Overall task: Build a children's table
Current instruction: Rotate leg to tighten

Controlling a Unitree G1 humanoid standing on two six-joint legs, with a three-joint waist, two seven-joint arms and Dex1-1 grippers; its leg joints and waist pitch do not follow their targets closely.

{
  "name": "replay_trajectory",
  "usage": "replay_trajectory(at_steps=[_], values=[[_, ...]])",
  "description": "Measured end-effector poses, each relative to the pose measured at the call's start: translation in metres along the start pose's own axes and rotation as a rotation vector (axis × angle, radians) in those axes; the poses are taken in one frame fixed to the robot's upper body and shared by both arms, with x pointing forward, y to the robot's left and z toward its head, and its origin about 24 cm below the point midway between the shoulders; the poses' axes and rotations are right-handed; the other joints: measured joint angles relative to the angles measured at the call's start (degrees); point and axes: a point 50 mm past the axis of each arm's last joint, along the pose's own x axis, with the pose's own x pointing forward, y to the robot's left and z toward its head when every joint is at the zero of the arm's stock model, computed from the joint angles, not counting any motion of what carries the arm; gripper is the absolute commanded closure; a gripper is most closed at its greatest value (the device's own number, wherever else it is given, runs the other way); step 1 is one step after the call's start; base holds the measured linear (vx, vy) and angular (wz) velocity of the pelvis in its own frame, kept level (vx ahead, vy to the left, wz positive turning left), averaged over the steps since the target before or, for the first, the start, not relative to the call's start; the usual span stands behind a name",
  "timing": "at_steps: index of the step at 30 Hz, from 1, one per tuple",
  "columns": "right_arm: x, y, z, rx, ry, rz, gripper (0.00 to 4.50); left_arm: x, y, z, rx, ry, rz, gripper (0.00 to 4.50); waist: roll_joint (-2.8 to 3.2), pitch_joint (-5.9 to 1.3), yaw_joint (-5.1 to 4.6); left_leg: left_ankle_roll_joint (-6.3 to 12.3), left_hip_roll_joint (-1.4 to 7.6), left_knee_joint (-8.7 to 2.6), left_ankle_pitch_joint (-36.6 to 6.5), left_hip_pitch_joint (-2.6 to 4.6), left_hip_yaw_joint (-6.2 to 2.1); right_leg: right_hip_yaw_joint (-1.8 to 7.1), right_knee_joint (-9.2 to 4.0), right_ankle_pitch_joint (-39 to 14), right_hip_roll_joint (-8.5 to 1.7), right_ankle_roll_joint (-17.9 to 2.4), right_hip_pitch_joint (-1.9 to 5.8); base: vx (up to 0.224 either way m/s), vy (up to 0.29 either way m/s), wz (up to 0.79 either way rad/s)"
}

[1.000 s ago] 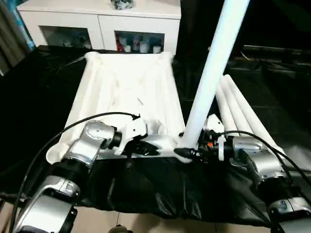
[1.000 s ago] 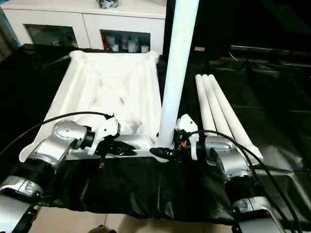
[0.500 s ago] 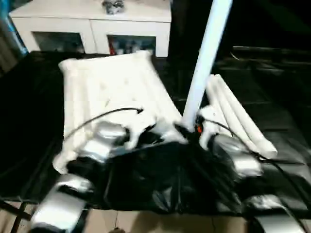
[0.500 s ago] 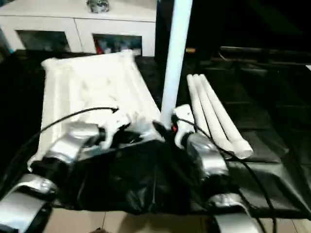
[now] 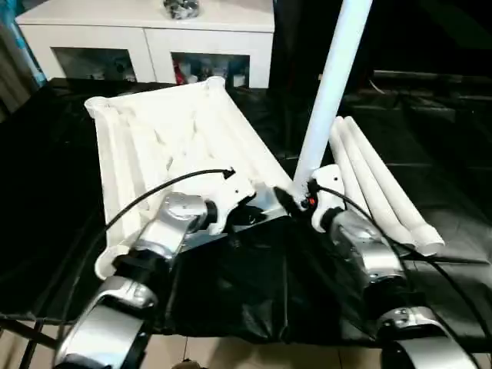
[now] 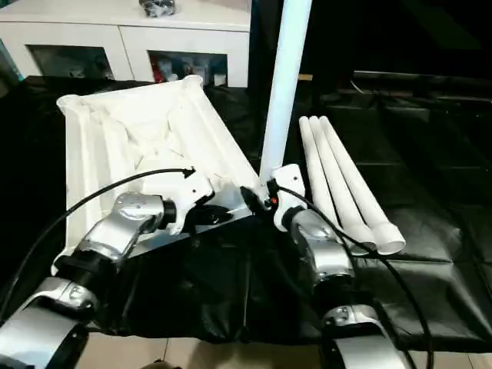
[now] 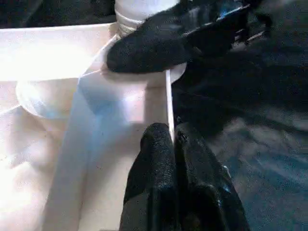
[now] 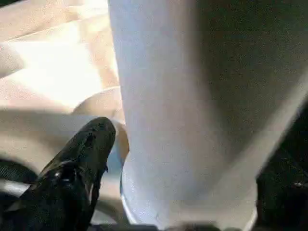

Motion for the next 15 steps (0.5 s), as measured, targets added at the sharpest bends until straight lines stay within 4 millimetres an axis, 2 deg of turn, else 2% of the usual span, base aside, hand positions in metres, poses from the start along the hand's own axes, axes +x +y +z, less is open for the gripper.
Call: replay_trajectory(at_steps=[8, 10, 14, 15], values=[[-0.027, 0.001, 0.0, -0.042, 0.051, 0.342, 0.31, -0.018, -0.001, -0.007, 0.052, 0.009, -0.143, 4.5, 0.02, 0.03, 0.79, 0.45, 0.09, 0.23, 0.1, -0.31, 0.0, -0.12, -0.02, 0.0, 0.01, 0.0, -0.07, 0.0, 0.0, 0.0], [-0.032, 0.0, 0.001, -0.044, 0.076, 0.415, 0.56, -0.022, -0.001, -0.008, 0.06, 0.013, -0.178, 4.5, 0.02, 0.03, 0.87, 0.47, 0.09, 0.3, 0.1, -0.36, 0.0, -0.12, -0.01, 0.0, 0.0, 0.0, -0.07, 0.0, 0.0, 0.0], [-0.04, 0.003, 0.001, -0.063, 0.126, 0.533, 0.75, -0.028, -0.003, -0.011, 0.076, 0.02, -0.242, 4.5, 0.02, 0.03, 1.15, 0.48, 0.1, 0.31, 0.1, -0.36, 0.0, -0.12, 0.0, 0.0, -0.01, 0.0, -0.07, 0.0, 0.0, 0.0], [-0.04, 0.003, 0.002, -0.067, 0.134, 0.554, 0.96, -0.029, -0.003, -0.012, 0.079, 0.021, -0.254, 4.5, 0.02, 0.02, 1.21, 0.48, 0.11, 0.31, 0.1, -0.35, 0.0, -0.12, 0.0, 0.0, -0.01, 0.0, -0.07, 0.0, 0.0, 0.0]])
